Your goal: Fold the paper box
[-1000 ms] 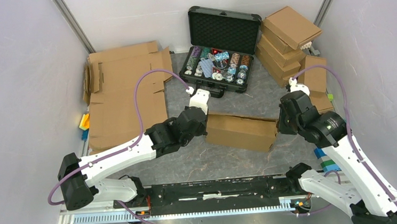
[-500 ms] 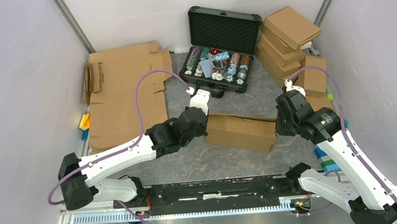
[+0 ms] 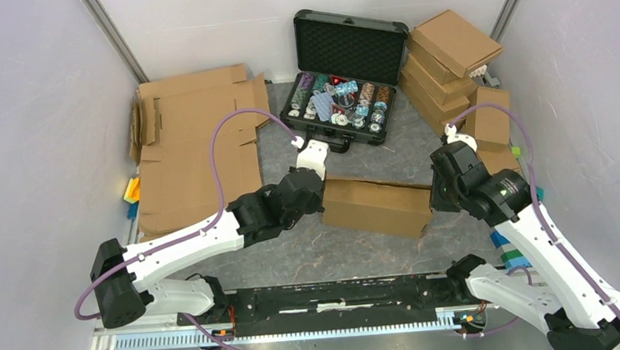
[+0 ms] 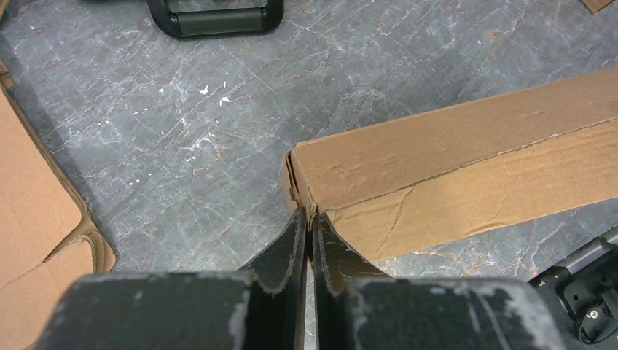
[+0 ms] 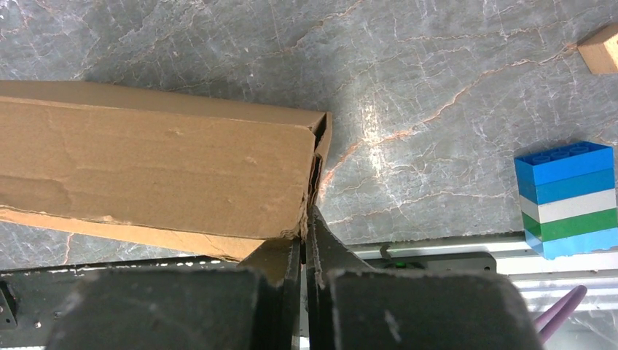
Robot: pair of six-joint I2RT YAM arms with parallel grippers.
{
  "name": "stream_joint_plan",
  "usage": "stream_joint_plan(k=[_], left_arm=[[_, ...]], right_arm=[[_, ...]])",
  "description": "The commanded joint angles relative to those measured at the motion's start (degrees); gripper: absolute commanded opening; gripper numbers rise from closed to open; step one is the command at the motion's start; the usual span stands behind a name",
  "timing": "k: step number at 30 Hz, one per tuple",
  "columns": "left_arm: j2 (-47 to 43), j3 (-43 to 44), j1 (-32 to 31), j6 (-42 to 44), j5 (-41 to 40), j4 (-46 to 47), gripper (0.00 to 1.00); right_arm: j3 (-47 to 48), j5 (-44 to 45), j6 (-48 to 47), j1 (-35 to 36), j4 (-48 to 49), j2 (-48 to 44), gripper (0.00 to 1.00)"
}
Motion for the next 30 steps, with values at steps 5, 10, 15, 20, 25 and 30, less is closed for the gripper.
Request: stream_joint_plan(k=[5, 10, 15, 20, 25, 30], left_arm=[[-0.9, -0.1, -0.6, -1.7, -0.4, -2.3, 0.10], [-2.7, -2.0, -0.6, -2.6, -1.0, -1.4, 0.09], [-5.0, -2.9, -0.6, -2.9, -1.7, -2.4, 0.10], [-6.2, -2.7, -0.7, -2.7, -0.5, -2.8, 0.17], [-7.7, -2.2, -0.6, -2.6, 1.2, -4.8, 0.43], [-10.0, -0.7, -0.6, -2.1, 1.3, -9.7, 0.60]], right_arm=[[-3.7, -1.5, 0.2, 0.3, 0.6, -1.1, 0.00], [-9.0, -6.9, -0.2, 0.3, 8.9, -3.8, 0.00], [-6.5, -4.5, -1.2, 0.3, 9.3, -4.3, 0.27], [-1.5, -3.2, -1.8, 0.3, 4.8, -3.6, 0.46], [2.8, -4.2, -4.5, 0.3, 4.0, -3.0, 0.56], [3.3, -7.0, -6.7, 0.3, 5.0, -3.5, 0.61]])
